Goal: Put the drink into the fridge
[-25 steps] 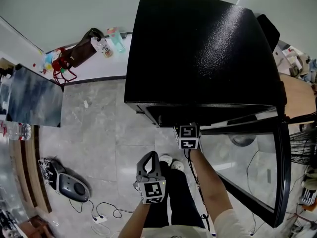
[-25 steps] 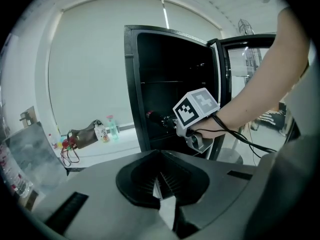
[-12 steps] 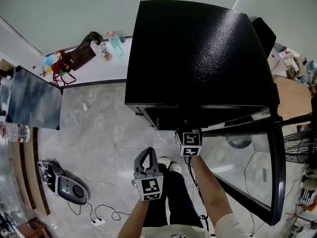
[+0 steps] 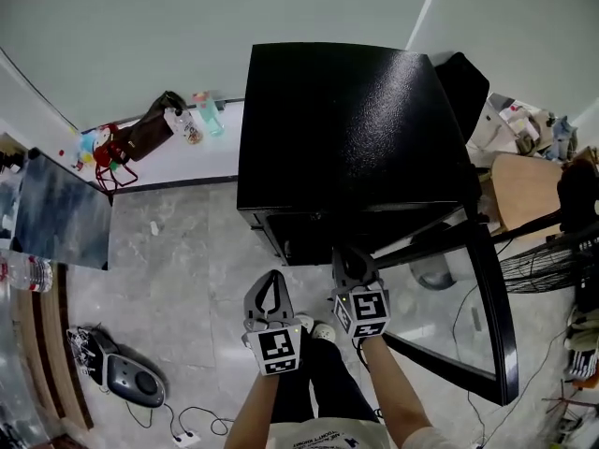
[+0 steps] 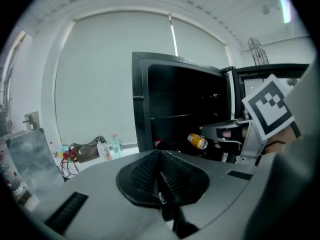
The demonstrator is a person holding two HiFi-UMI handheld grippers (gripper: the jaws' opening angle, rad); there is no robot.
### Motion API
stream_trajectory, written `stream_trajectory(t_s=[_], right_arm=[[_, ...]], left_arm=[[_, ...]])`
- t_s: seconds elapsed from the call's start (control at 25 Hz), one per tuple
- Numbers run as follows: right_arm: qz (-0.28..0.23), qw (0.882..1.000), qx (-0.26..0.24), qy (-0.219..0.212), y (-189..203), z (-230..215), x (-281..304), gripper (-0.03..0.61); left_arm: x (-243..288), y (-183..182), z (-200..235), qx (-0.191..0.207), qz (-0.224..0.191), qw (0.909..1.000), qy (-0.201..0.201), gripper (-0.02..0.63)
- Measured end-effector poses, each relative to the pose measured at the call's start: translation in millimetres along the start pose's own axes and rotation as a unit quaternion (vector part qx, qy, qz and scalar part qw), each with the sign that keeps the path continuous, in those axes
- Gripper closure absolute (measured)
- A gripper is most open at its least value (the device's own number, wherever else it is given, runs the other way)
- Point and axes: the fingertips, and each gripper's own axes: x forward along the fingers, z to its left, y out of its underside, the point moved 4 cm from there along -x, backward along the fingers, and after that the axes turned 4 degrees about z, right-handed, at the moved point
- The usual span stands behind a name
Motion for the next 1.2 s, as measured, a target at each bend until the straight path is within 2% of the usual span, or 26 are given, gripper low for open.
stream_trajectory(t_s=[0.52,0.76,1.0,1.2], right_arm=[[-0.062,0.997,0.021,0.037,-89,16,-112,0.583],[-0.096,0.994,0.016,0.045,-123,22,-140,0.583],[-0.123,0.991,0.015,0.047,-148,24,-156,0.583],[-0.130,0.990,0.017,0.055,-153,21,-164,0.583]], left_arm=[[-48,-101,-5,-0.029,-0.069,0.9966,0.035,0.609],[-76,-141,-4,-0.010,-0.104,0.9935,0.043,0.609],[-93,-162,-4,-0.010,-0.119,0.9919,0.043,0.609],[-101,-168,-3,-0.008,-0.126,0.9912,0.040,0.609]])
